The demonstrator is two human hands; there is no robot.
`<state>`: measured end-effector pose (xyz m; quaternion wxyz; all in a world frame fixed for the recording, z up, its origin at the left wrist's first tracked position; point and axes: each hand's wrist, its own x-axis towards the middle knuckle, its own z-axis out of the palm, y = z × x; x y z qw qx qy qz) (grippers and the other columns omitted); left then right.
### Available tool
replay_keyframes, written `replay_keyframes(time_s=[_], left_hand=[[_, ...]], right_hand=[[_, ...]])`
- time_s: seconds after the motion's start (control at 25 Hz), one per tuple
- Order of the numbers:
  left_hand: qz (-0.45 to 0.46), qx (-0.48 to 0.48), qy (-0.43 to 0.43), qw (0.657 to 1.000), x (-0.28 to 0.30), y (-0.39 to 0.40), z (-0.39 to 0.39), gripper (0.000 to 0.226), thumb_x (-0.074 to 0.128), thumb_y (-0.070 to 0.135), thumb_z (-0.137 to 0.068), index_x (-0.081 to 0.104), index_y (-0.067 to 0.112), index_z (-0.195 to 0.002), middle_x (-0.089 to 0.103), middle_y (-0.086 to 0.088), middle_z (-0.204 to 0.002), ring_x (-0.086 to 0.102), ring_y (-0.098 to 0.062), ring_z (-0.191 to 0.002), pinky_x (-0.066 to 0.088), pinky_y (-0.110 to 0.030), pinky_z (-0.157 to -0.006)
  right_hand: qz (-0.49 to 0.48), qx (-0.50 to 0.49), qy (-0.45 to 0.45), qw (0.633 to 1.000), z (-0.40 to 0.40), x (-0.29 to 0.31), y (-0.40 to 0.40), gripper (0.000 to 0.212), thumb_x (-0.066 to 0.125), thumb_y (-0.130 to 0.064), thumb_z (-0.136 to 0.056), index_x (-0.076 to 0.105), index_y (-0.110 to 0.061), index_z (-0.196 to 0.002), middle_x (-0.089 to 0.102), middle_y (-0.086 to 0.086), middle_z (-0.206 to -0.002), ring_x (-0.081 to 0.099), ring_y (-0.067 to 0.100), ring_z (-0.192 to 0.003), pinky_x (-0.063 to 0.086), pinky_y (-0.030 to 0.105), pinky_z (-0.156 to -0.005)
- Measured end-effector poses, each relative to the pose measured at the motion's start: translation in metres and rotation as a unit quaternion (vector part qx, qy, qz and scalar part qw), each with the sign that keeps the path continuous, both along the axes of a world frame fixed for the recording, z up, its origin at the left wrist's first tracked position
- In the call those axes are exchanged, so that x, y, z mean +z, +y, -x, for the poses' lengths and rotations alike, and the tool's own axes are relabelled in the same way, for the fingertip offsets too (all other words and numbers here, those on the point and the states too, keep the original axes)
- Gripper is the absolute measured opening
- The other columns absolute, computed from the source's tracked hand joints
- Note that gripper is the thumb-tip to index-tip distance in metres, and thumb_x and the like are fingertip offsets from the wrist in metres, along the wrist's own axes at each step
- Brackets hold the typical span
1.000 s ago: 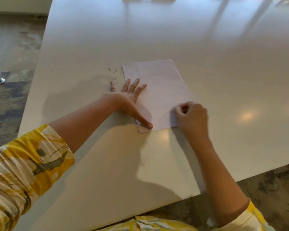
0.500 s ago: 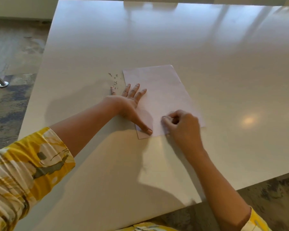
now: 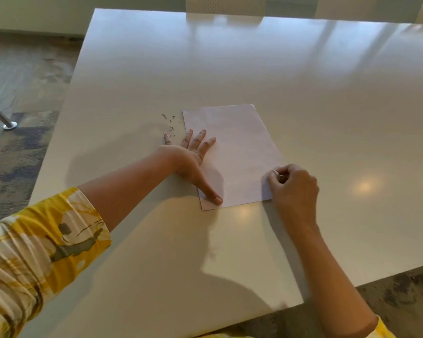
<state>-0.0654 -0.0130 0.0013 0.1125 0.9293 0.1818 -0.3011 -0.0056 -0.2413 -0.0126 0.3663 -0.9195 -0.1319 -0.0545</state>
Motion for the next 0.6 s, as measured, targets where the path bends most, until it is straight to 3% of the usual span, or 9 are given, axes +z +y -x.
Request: replay_keyframes(time_s=[0.12, 0.16, 0.24, 0.36, 0.4, 0.52, 0.6], left_hand=[[-0.012, -0.003, -0.009, 1.000, -0.004, 0.001, -0.001, 0.165, 0.061, 0.099, -0.027, -0.035, 0.039, -0.146, -0.045, 0.012, -0.152, -0.038, -0.019, -0.143, -0.018, -0.071, -0.109], [-0.014, -0.004, -0.013, 1.000, -0.004, 0.002, -0.001, 0.163, 0.062, 0.099, -0.029, -0.035, 0.040, -0.146, -0.045, 0.013, -0.152, -0.038, -0.018, -0.143, -0.019, -0.070, -0.109], [-0.006, -0.002, -0.009, 1.000, -0.004, 0.004, 0.001, 0.169, 0.061, 0.100, -0.020, -0.036, 0.041, -0.145, -0.047, 0.015, -0.150, -0.040, -0.017, -0.141, -0.021, -0.069, -0.106], [-0.003, -0.006, -0.009, 1.000, -0.004, 0.003, 0.003, 0.170, 0.063, 0.099, -0.019, -0.037, 0.042, -0.144, -0.048, 0.016, -0.149, -0.042, -0.016, -0.140, -0.019, -0.071, -0.108], [-0.002, -0.006, -0.010, 1.000, -0.003, 0.004, 0.002, 0.169, 0.063, 0.099, -0.020, -0.036, 0.041, -0.144, -0.048, 0.016, -0.149, -0.042, -0.016, -0.140, -0.019, -0.071, -0.108], [-0.003, -0.007, -0.014, 1.000, -0.004, 0.003, 0.002, 0.166, 0.062, 0.098, -0.026, -0.035, 0.039, -0.146, -0.047, 0.013, -0.151, -0.040, -0.018, -0.142, -0.018, -0.071, -0.110], [0.002, -0.010, -0.011, 1.000, -0.004, 0.004, 0.002, 0.168, 0.062, 0.098, -0.023, -0.036, 0.039, -0.145, -0.048, 0.013, -0.150, -0.042, -0.018, -0.141, -0.013, -0.069, -0.113]], right_hand=[[-0.005, 0.170, 0.036, 0.985, 0.055, -0.010, 0.042, 0.010, 0.065, -0.023, -0.086, 0.070, -0.015, -0.081, 0.068, -0.001, -0.066, 0.061, 0.014, -0.059, 0.040, 0.024, -0.053], [-0.012, 0.179, 0.039, 0.983, 0.058, -0.012, 0.043, 0.010, 0.066, -0.025, -0.084, 0.070, -0.016, -0.080, 0.067, -0.003, -0.064, 0.060, 0.010, -0.058, 0.039, 0.021, -0.051], [-0.014, 0.094, 0.032, 0.995, 0.026, -0.008, 0.021, 0.011, 0.069, -0.026, -0.082, 0.073, -0.016, -0.080, 0.070, -0.003, -0.068, 0.064, 0.012, -0.065, 0.040, 0.023, -0.058], [0.013, -0.043, 0.020, 0.999, -0.008, 0.004, -0.008, 0.014, 0.067, -0.025, -0.087, 0.074, -0.012, -0.087, 0.073, 0.008, -0.079, 0.068, 0.028, -0.083, 0.039, 0.028, -0.066], [0.016, -0.032, 0.015, 0.999, 0.000, 0.004, 0.001, 0.014, 0.066, -0.023, -0.088, 0.073, -0.011, -0.087, 0.073, 0.009, -0.080, 0.068, 0.030, -0.082, 0.038, 0.029, -0.066], [-0.001, 0.147, 0.037, 0.988, 0.057, -0.007, 0.050, 0.010, 0.066, -0.023, -0.088, 0.072, -0.015, -0.085, 0.071, 0.000, -0.071, 0.066, 0.015, -0.066, 0.042, 0.022, -0.057], [-0.002, 0.132, 0.032, 0.991, 0.046, -0.005, 0.044, 0.010, 0.068, -0.025, -0.085, 0.073, -0.017, -0.084, 0.071, -0.003, -0.072, 0.066, 0.013, -0.068, 0.050, 0.026, -0.063]])
